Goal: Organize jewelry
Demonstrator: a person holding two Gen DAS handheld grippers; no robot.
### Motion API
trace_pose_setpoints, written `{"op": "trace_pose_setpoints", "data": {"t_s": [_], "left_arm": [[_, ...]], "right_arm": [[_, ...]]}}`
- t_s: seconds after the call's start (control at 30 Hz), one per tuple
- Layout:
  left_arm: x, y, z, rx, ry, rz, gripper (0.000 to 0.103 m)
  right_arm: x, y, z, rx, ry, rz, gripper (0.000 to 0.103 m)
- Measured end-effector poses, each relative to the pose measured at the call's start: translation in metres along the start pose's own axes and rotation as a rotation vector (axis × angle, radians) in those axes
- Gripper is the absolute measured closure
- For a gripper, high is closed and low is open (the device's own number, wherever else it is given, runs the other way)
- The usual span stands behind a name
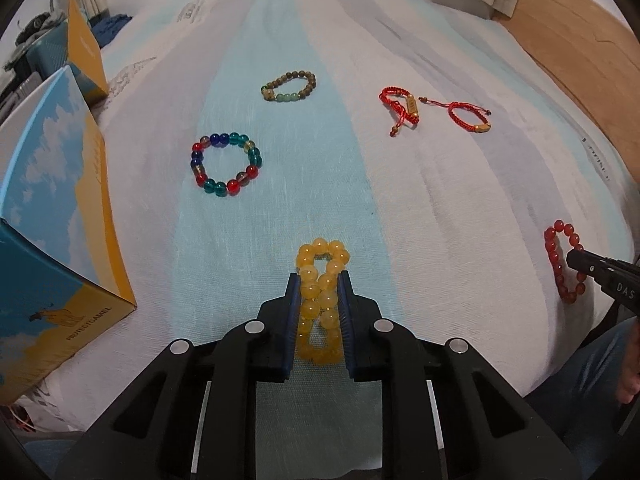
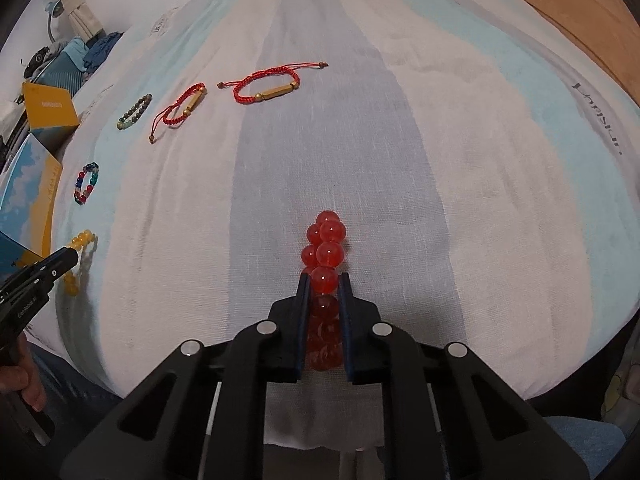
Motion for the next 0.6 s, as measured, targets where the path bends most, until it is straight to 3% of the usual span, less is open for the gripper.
{"op": "trace_pose_setpoints", "data": {"t_s": [0.5, 0.6], "left_arm": [[0.023, 0.002, -0.011, -0.012, -0.021, 0.003, 0.09], [0.016, 0.005, -0.008, -0.018, -0.021, -0.029, 0.083]], "right_arm": [[0.029, 0.011, -0.01, 0.016, -0.039, -0.035, 0.091], [0.029, 0.014, -0.009, 0.022, -0.038, -0.031, 0.091]]}}
Point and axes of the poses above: each gripper's, at about its wrist camera, not at the fingertips, and x roughly against the way its jaws point, y to its left, z to its underside, the point moved 4 cm from there along -x, roughly the way its jaws point, and after that the axes turned 2 degrees about z, right-handed, at the moved point
